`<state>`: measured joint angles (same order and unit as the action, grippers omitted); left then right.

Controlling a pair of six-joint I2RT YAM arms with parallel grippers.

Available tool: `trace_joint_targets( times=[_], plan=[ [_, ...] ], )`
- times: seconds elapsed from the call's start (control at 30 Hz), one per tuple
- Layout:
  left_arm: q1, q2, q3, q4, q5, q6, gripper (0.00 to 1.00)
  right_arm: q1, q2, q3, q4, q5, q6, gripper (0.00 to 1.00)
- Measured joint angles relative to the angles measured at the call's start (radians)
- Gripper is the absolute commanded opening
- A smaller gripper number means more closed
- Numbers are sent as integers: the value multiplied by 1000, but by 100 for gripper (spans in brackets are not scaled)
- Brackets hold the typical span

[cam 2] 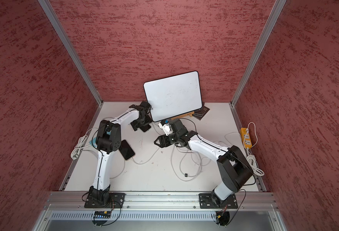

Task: Plug the charging cable into the phone
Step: Move the phone to the center of the board.

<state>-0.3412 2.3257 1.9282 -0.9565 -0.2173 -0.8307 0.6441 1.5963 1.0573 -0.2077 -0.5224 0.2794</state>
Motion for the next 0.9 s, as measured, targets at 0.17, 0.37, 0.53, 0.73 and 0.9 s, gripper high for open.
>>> trace_joint_targets(
  times=[0.17, 0.37, 0.53, 0.73, 0.9],
  plan=[
    [-2, 0, 0, 0, -9, -2, 97, 0, 0, 0, 0, 0, 0, 68],
    [-2, -19, -51, 49, -12, -5, 95, 0, 0, 0, 1, -1, 0, 68],
    [-2, -93, -188, 130, -14, -11, 95, 0, 1, 0, 1, -6, 0, 68],
    [-5, -218, -401, 233, -9, -14, 87, 0, 3, 0, 3, -9, 0, 68],
    [-19, -278, -499, 284, -13, -10, 80, 0, 12, 0, 5, -13, 1, 68]
  ],
)
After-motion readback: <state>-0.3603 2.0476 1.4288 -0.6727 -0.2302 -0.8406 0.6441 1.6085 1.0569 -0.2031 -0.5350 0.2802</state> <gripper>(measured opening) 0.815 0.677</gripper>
